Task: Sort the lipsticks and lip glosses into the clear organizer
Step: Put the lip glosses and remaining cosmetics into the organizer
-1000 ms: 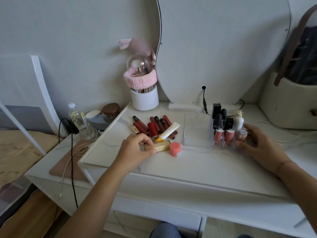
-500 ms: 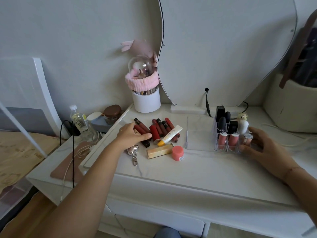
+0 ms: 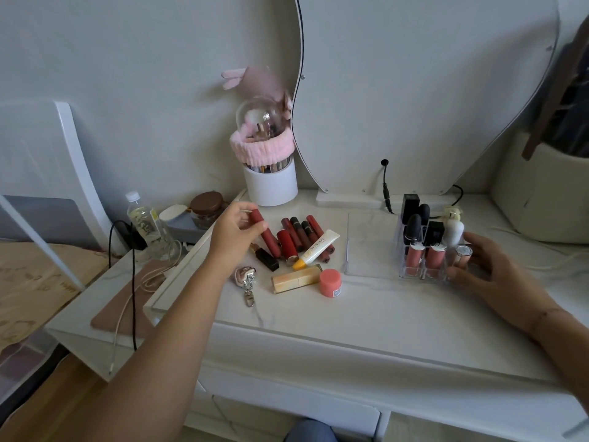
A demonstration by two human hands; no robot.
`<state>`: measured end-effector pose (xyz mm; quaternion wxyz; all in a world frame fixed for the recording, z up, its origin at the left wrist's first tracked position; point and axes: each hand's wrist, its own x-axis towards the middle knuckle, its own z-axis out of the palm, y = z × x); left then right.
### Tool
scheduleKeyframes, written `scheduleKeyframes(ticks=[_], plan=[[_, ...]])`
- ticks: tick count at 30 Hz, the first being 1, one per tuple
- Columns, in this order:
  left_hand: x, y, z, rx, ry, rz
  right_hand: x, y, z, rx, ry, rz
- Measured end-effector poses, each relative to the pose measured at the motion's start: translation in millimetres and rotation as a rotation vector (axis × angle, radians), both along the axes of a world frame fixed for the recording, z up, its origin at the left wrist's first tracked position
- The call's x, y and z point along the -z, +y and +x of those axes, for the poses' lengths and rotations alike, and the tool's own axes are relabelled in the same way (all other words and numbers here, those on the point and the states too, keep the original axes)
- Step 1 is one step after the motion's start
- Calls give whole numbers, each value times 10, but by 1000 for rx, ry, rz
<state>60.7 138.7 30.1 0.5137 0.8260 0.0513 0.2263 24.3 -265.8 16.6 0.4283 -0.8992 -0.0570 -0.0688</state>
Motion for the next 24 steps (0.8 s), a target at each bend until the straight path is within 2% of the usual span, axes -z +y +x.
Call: scheduleKeyframes(ticks=[6,9,16,24], plan=[[-544,-441,94,142,-206,-180,0,-1,3,4,-3,1],[-727,-838,209,272,-211,-223,3,-7,11,4,-7,-7],[-577,-1431,313,418,-116,-135,-3,-2,10,1,-14,24],[-277,-1442,357,375,-46,2,-8,7,2,-2,-20,22]])
